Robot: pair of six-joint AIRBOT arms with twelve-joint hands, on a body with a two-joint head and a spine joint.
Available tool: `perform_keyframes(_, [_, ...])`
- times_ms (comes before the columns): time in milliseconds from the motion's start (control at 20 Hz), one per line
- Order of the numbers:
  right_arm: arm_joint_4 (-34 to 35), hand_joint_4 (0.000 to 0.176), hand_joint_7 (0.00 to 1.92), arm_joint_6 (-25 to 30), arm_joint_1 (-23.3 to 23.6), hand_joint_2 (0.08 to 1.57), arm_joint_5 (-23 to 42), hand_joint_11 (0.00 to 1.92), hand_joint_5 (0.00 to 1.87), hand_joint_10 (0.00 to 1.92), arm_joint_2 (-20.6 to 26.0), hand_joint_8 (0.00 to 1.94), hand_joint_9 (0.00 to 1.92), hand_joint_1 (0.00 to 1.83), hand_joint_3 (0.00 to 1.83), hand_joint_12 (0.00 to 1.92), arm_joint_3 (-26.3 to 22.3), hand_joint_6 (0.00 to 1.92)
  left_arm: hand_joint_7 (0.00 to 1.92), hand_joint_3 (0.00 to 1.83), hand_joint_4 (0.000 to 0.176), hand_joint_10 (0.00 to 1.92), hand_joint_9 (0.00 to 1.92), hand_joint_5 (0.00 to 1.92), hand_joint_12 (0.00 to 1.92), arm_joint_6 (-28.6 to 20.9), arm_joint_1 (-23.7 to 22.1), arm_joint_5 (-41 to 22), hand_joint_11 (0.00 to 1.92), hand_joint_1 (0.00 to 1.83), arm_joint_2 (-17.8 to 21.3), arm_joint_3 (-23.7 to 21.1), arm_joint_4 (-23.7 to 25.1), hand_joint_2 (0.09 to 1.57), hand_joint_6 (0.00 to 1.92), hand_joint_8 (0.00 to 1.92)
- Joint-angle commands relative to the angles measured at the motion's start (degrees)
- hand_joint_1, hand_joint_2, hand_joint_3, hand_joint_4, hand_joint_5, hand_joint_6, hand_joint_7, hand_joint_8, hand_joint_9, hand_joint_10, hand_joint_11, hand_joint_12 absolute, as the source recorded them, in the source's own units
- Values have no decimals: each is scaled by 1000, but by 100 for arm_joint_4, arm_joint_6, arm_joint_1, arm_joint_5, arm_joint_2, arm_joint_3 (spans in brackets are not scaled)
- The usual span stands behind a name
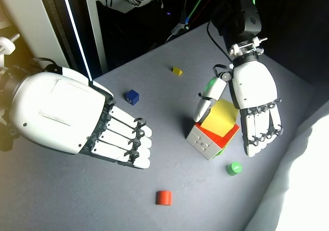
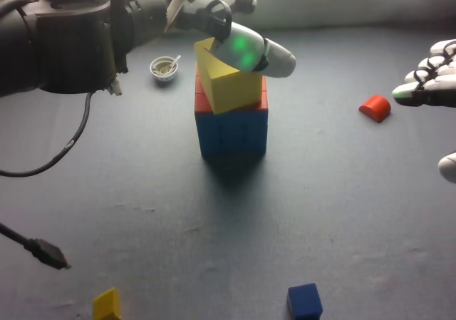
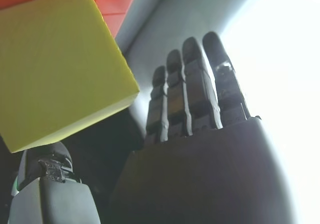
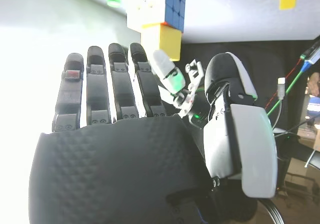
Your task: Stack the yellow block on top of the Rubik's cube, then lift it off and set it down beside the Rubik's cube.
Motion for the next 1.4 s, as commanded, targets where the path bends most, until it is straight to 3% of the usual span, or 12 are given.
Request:
perform_keyframes(0, [112, 0, 157, 3, 51, 1230, 346, 25, 168, 10, 58, 9, 108, 89, 0, 34, 4, 9, 261, 0, 0, 4, 277, 173, 661, -10, -115, 90, 0, 40, 29, 55, 190, 911, 5, 2])
perform_keyframes(150, [111, 0, 131, -2, 30, 1237, 302, 2, 146, 3, 58, 3, 80, 63, 0, 27, 4, 2, 207, 2, 0, 2, 220, 116, 491, -88, -139, 106, 0, 17, -4, 151, 178, 923, 1, 2])
perform_keyframes(200, [110, 0, 133, -8, 23, 1238, 291, 3, 146, 4, 58, 3, 85, 82, 0, 32, 3, 2, 262, 0, 0, 10, 273, 171, 614, -105, -139, 130, 0, 52, -7, 181, 178, 898, 5, 9])
perform_keyframes(450, [105, 0, 79, -21, 9, 1240, 272, 0, 91, 0, 58, 0, 40, 30, 1, 6, 3, 0, 189, 0, 0, 0, 194, 138, 548, -176, -138, 219, 0, 29, -22, 358, 159, 862, 1, 0])
perform_keyframes(650, [89, 0, 0, -33, 4, 1070, 272, 0, 2, 0, 58, 0, 0, 193, 0, 0, 3, 0, 70, 0, 0, 1, 70, 51, 329, -269, -135, 326, 0, 28, -87, 566, 170, 818, 0, 2])
perform_keyframes(850, [8, 0, 0, -40, 2, 1037, 272, 0, 0, 0, 58, 0, 0, 274, 0, 0, 4, 0, 56, 0, 0, 1, 66, 41, 295, -282, -148, 476, 0, 0, -101, 797, 201, 792, 0, 0])
perform_keyframes(900, [-23, 0, 0, -49, 2, 986, 272, 0, 0, 0, 58, 0, 0, 467, 0, 0, 4, 0, 10, 0, 0, 0, 12, 7, 137, -282, -162, 528, 0, 0, -101, 889, 206, 753, 0, 0])
perform_keyframes(950, [-66, 0, 0, -73, 4, 907, 272, 0, 0, 0, 58, 0, 0, 867, 0, 0, 4, 0, 0, 7, 0, 0, 1, 0, 134, -282, -175, 548, 2, 0, -101, 944, 204, 714, 0, 0])
perform_keyframes(1050, [-67, 0, 0, -217, 5, 945, 288, 0, 0, 0, 58, 0, 0, 963, 0, 0, 5, 0, 0, 0, 0, 0, 0, 0, 93, -282, -206, 619, 3, 0, -99, 1069, 215, 699, 0, 0])
perform_keyframes(1150, [-67, 0, 0, -576, 12, 928, 436, 0, 0, 0, 56, 0, 0, 1058, 0, 0, 6, 0, 17, 4, 0, 2, 27, 20, 286, -282, -231, 675, 0, 3, -81, 1183, 197, 719, 1, 0])
perform_keyframes(1250, [13, 0, 0, -698, 72, 910, 573, 0, 0, 0, -11, 0, 0, 1138, 0, 0, 37, 0, 12, 1, 0, 3, 22, 11, 254, -281, -256, 703, 0, 0, 20, 1256, 181, 721, 3, 4])
perform_keyframes(1350, [106, 0, 0, -698, 119, 905, 535, 0, 0, 0, -121, 0, 0, 1193, 0, 0, 62, 0, 38, 0, 0, 3, 52, 35, 340, -281, -258, 720, 0, 0, 149, 1260, 175, 696, 1, 2])
